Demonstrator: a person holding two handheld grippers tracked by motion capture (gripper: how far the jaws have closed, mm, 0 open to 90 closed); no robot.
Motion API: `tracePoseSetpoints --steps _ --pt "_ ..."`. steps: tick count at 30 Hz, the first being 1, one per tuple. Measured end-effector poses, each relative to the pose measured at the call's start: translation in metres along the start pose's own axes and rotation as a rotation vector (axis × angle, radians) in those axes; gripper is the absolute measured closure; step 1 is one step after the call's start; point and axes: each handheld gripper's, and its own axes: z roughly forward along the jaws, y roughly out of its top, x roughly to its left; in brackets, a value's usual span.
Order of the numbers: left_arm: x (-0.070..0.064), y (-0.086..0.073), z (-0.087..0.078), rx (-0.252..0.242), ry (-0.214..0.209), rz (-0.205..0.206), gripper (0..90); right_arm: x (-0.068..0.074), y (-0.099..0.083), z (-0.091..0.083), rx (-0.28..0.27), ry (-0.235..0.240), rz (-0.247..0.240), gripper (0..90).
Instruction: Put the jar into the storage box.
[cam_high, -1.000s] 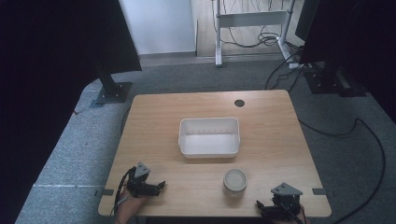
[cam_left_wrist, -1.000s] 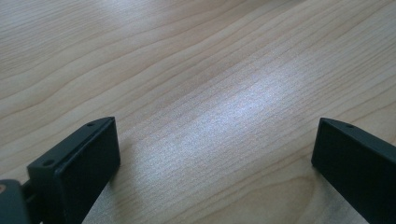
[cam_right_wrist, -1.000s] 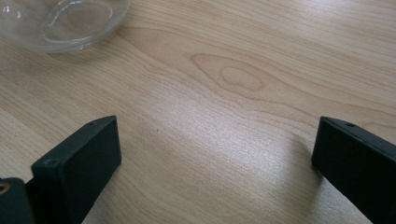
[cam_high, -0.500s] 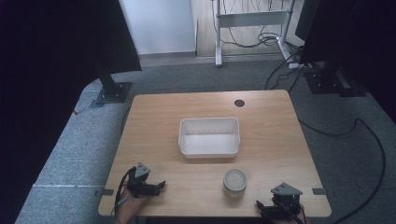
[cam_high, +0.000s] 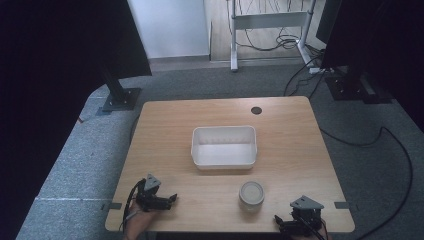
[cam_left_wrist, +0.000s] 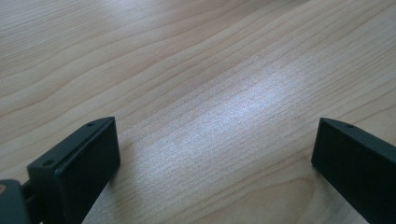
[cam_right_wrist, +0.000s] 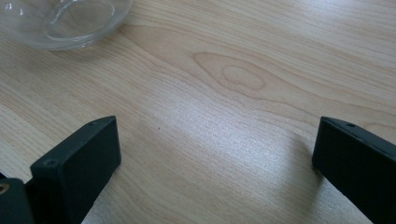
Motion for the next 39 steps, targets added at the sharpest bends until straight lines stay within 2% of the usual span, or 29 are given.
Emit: tracePoseSetpoints --steps 5,11,39 --pt "0.000 0.000 0.000 0.000 0.000 0.000 0.7 0.000 0.000 -0.003 0.003 -0.001 0.002 2.2" --pt "0.000 0.000 0.000 0.000 0.000 0.000 0.7 0.002 0.002 -0.008 -0.026 0.001 -0.004 2.6" --pt "0.000 0.000 0.000 0.001 0.000 0.001 0.7 0.013 0.017 -0.008 -0.091 0.072 -0.019 0.0"
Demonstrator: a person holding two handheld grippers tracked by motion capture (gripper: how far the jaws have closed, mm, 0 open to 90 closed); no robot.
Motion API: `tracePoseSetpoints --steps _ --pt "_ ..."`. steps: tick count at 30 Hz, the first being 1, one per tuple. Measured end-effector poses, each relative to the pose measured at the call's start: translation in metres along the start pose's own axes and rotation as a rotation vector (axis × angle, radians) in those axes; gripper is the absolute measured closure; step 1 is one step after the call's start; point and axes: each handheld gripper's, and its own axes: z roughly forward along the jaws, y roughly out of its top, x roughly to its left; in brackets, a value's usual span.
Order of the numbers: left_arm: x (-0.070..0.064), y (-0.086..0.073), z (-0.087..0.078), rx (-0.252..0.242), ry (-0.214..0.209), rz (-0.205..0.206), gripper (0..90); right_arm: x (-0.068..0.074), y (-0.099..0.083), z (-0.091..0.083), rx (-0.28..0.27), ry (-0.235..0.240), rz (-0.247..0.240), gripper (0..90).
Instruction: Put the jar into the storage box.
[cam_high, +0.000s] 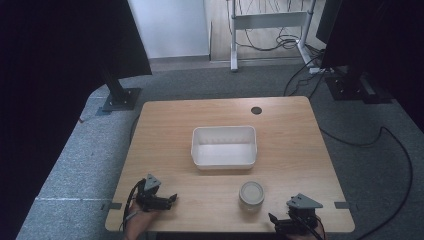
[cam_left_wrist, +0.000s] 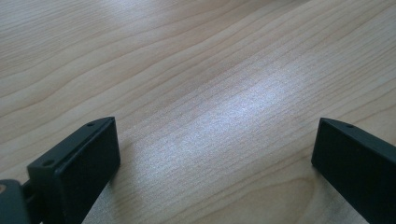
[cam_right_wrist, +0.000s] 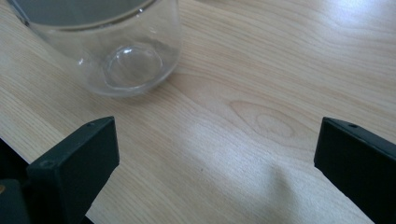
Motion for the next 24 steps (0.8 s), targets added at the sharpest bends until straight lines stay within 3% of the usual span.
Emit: tracePoseSetpoints --steps 24 --pt "0.000 0.000 0.000 0.000 0.000 -0.001 0.7 0.017 0.017 0.012 -0.030 0.063 -0.049 0.0"
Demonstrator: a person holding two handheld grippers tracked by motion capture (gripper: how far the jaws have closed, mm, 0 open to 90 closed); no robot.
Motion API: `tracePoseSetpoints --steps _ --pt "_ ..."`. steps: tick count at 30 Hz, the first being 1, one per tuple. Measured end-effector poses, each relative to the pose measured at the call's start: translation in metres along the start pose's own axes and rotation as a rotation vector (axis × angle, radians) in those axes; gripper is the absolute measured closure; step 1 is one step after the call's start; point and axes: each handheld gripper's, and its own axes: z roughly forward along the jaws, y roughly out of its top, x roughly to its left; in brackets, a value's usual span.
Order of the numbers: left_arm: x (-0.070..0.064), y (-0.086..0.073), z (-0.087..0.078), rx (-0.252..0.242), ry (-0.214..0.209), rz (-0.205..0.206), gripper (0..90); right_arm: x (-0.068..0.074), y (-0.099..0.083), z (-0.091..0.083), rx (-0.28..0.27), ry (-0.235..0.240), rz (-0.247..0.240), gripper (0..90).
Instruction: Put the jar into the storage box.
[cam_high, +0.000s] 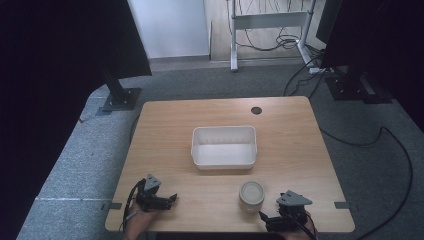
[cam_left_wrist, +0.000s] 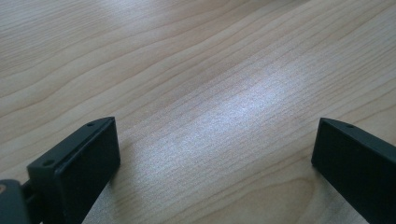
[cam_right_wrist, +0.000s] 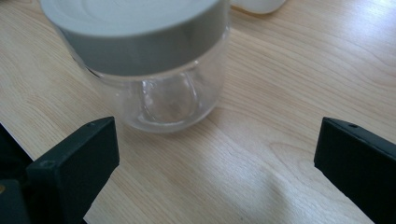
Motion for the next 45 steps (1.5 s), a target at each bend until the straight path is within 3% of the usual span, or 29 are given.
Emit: tracePoseSetpoints --steps 11,45 --pt "0.000 0.000 0.000 0.001 0.000 0.001 0.7 0.009 0.011 0.007 -0.009 0.019 -0.037 0.0" --pt "0.000 0.000 0.000 0.001 0.000 0.001 0.7 0.024 0.033 0.034 -0.025 0.062 -0.066 1.3"
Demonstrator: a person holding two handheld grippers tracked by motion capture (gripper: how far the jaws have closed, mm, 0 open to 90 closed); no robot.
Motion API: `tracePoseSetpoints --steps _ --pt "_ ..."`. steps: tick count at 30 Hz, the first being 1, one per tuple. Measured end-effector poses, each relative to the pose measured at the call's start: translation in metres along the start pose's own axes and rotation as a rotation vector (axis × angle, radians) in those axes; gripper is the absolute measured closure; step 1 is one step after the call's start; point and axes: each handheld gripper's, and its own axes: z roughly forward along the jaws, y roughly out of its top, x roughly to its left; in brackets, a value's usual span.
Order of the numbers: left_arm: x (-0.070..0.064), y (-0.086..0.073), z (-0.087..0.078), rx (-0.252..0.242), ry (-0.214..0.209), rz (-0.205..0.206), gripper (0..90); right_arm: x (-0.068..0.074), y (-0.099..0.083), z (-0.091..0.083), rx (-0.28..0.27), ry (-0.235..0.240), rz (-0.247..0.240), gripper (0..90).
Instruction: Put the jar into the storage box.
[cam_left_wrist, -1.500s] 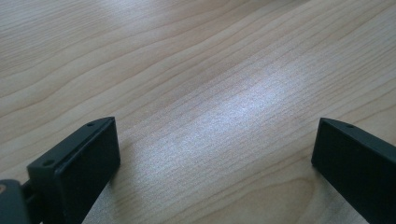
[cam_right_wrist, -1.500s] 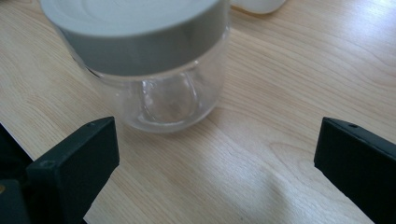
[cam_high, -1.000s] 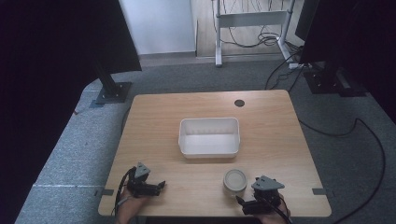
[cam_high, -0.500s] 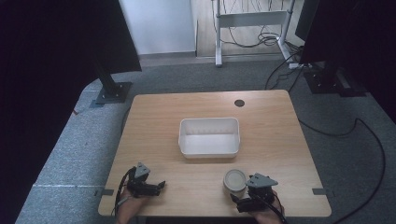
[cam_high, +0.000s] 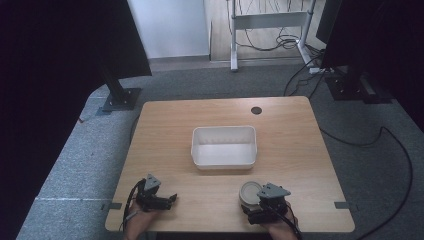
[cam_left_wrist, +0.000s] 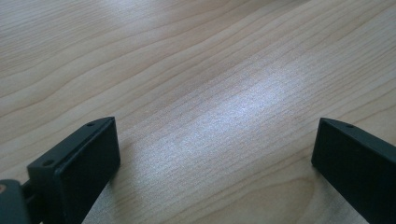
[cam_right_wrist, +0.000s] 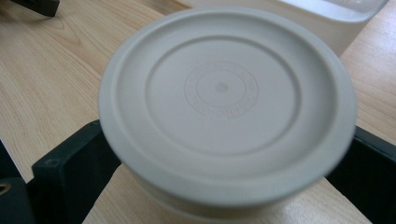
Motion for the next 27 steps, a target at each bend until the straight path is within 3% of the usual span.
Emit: tracePoseSetpoints --steps 12,27 --pt "0.0000 0.0000 0.0000 0.000 0.000 0.000 0.7 0.0023 0.0060 0.0102 0.027 -0.024 -0.020 8.4" --pt "0.0000 0.0000 0.0000 0.000 0.000 -0.001 0.7 0.0048 0.0073 0.0088 0.033 -0.054 0.013 9.2"
